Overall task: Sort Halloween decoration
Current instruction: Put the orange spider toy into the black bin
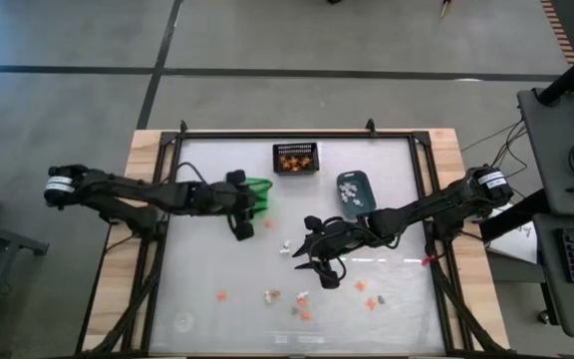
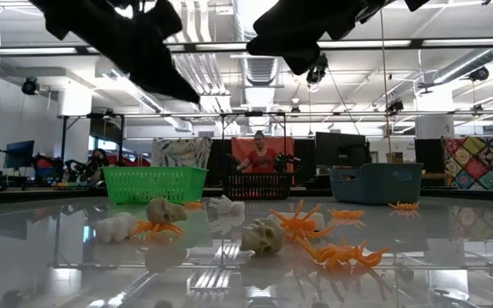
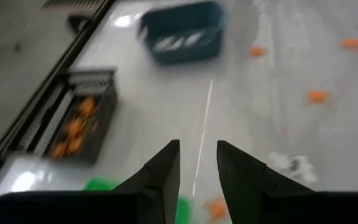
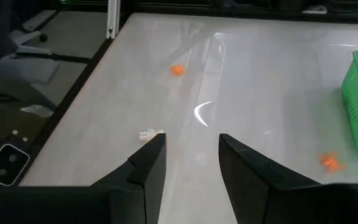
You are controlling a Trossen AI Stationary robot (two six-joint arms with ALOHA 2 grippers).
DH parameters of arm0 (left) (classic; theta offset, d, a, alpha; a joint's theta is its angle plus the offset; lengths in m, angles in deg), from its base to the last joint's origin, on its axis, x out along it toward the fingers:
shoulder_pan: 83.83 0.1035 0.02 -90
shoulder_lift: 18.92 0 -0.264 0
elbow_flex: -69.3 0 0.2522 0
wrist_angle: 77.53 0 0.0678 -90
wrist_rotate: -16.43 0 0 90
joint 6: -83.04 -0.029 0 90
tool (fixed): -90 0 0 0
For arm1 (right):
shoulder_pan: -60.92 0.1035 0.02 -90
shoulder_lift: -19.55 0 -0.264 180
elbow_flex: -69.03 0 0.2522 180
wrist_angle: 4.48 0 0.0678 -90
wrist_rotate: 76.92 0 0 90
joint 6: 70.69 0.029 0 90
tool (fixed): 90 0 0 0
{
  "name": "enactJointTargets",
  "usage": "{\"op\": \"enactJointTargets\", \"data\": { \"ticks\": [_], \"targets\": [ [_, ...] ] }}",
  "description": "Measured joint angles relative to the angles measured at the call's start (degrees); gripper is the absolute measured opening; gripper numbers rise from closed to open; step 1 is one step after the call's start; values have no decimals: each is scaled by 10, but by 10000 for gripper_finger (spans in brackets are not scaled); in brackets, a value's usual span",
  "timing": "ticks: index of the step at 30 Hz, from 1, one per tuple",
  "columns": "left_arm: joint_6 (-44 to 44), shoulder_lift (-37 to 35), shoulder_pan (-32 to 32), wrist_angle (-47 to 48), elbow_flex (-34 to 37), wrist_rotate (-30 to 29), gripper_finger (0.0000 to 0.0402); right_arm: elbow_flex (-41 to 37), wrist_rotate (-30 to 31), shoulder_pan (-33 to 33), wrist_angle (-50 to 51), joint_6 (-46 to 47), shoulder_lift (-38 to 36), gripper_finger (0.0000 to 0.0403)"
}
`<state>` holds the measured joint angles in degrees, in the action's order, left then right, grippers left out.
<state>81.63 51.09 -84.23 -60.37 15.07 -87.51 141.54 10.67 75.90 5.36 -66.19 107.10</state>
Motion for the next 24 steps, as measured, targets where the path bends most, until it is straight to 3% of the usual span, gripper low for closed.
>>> {"op": "enactJointTargets", "data": {
  "ticks": [5,14,24],
  "targets": [
    [-21,0,-39,-37,0,0,88,-24,15,18,-10,-4,-1,137],
    [-31,0,-75,-69,0,0,88,-110,171,74,-56,24,-1,137],
    [-26,1,-78,-107,1,0,88,-209,242,110,-111,70,-2,137]
  ]
}}
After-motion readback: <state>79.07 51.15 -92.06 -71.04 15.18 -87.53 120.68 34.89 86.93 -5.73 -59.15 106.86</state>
